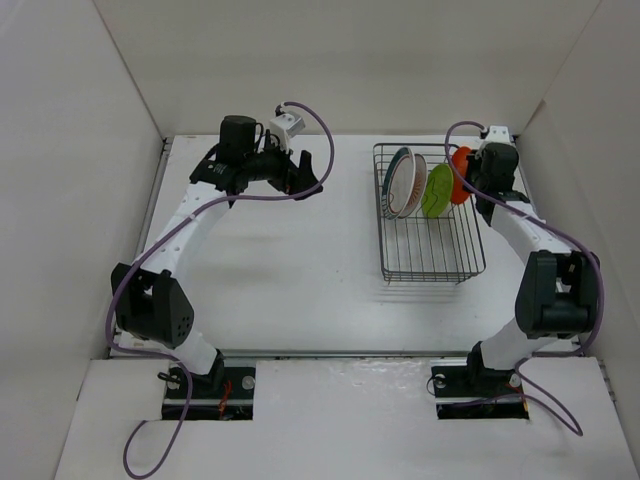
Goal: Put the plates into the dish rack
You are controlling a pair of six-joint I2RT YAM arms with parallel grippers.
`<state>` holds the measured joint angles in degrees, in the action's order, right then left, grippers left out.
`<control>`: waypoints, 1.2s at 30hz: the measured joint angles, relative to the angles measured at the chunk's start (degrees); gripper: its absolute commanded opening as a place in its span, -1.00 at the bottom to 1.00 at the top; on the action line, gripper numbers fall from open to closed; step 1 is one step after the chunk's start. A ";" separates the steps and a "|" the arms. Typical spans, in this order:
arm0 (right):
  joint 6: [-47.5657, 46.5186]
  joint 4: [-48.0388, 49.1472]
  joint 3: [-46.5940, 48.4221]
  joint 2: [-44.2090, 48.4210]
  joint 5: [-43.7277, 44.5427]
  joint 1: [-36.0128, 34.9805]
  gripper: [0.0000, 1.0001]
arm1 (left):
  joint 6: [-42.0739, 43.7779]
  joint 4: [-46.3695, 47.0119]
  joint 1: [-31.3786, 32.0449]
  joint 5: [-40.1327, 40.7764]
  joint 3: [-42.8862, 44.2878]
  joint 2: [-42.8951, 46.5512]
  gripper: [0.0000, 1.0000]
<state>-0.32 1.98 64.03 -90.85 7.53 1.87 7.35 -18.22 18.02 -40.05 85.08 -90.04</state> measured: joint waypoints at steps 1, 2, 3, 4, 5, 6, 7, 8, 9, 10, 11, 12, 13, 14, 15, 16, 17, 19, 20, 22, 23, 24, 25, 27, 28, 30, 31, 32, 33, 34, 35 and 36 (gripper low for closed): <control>0.11 0.02 0.00 -0.15 0.11 -0.09 -1.00 | 0.02 0.02 0.00 -0.02 0.00 0.02 1.00; 0.13 0.00 0.00 -0.35 0.22 -0.13 -1.00 | 0.07 0.02 0.00 -0.02 0.00 0.02 1.00; 0.13 0.00 0.00 -0.61 0.31 -0.37 -0.95 | 0.09 0.02 0.00 -0.02 0.02 0.02 1.00; 0.13 0.00 0.00 -0.83 0.42 -0.50 -0.91 | 0.11 0.00 0.00 -0.02 0.00 0.02 1.00; 0.13 0.00 0.00 -1.11 0.55 -0.70 -0.85 | 0.11 0.02 0.00 -0.04 0.00 0.02 1.00; 0.13 -0.02 0.00 -1.40 0.72 -0.90 -0.70 | 0.13 0.02 0.00 -0.13 0.00 0.02 1.00; 0.13 -0.02 0.00 -1.60 0.85 -1.05 -0.70 | 0.13 0.02 0.00 -0.20 0.00 0.02 1.00; 0.13 -0.02 0.09 -1.81 0.92 -1.22 -0.68 | 0.13 0.02 0.00 -0.24 0.00 0.02 1.00; 0.13 -0.09 0.15 -1.92 1.07 -1.25 -0.68 | 0.13 0.02 0.00 -0.26 0.00 0.02 1.00; 0.13 -0.20 0.20 -1.99 1.09 -1.36 -0.65 | 0.13 0.02 0.00 -0.31 0.00 0.02 1.00; 0.15 -0.24 0.26 -2.01 1.11 -1.40 -0.65 | 0.13 0.02 0.00 -0.35 0.00 0.02 1.00; 0.15 -0.50 0.46 -2.08 1.14 -1.46 -0.59 | 0.13 0.02 0.00 -0.37 0.00 0.02 1.00; 0.20 -0.68 0.61 -2.10 1.11 -1.49 -0.25 | 0.13 0.04 0.00 -0.39 0.00 0.02 1.00; 0.42 -0.68 1.09 -2.19 1.31 -1.55 -0.22 | 0.13 0.02 0.00 -0.39 0.00 0.02 1.00; 0.46 -0.70 1.38 -2.19 1.51 -1.57 -0.15 | 0.13 0.04 0.00 -0.39 0.00 0.02 1.00; 0.57 -0.68 1.75 -2.19 1.57 -1.60 -0.04 | 0.13 0.04 0.00 -0.42 0.00 0.02 1.00; 0.72 -0.66 2.12 -2.19 1.75 -1.60 0.09 | 0.20 0.04 0.00 -0.42 0.00 0.02 1.00; 0.76 -0.70 2.69 -2.10 2.12 -1.62 0.12 | 0.35 0.04 0.00 -0.42 0.00 0.02 1.00; 0.76 -0.68 2.75 -1.95 2.32 -1.62 0.20 | 0.37 0.04 0.00 -0.42 0.00 0.02 1.00; 0.81 -0.76 2.78 -1.44 2.75 -1.62 0.22 | 0.37 0.04 0.00 -0.42 0.00 0.02 1.00; 0.85 -0.92 2.82 -1.07 2.89 -1.62 0.23 | 0.39 0.02 0.00 -0.42 0.00 0.02 1.00; 0.98 -1.36 2.89 -0.63 3.15 -1.62 0.27 | 0.39 0.04 0.00 -0.42 0.00 0.02 1.00; 1.22 -1.70 2.97 -0.09 3.43 -1.62 0.34 | 0.42 0.02 0.00 -0.39 0.00 0.02 1.00; 1.68 -2.32 3.02 1.57 4.26 -1.62 0.51 | 0.44 0.02 0.00 -0.20 0.00 0.02 1.00; 1.92 -2.93 3.13 2.75 4.85 -1.64 0.58 | 0.48 0.02 0.00 0.11 0.00 0.02 1.00; 2.67 -4.59 3.76 5.44 6.01 -1.64 0.76 | 0.37 -0.07 0.00 1.46 0.07 0.02 1.00; 3.15 -5.66 4.28 6.95 6.47 -1.64 0.79 | 0.31 -0.22 0.00 2.93 0.24 0.02 1.00; 3.63 -6.78 4.98 8.61 6.69 -1.64 0.88 | 0.17 -0.52 0.04 4.79 0.57 0.02 1.00; 4.15 -7.98 5.84 10.36 6.69 -1.64 1.00 | -0.09 -1.33 0.11 7.41 1.42 0.02 1.00; 4.72 -9.09 6.67 12.24 6.62 -1.64 1.00 | -0.20 -1.55 0.11 9.11 2.01 0.02 1.00; 5.31 -10.08 7.23 14.25 6.12 -1.64 1.00 | -0.35 -2.14 0.13 12.24 3.15 0.02 1.00; 5.99 -11.10 7.54 16.39 5.75 -1.64 1.00 | -0.42 -2.29 0.11 15.04 4.33 0.02 1.00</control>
<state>5.67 -9.13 71.57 -74.46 13.28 0.23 6.94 -20.51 18.13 -25.02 89.41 -90.02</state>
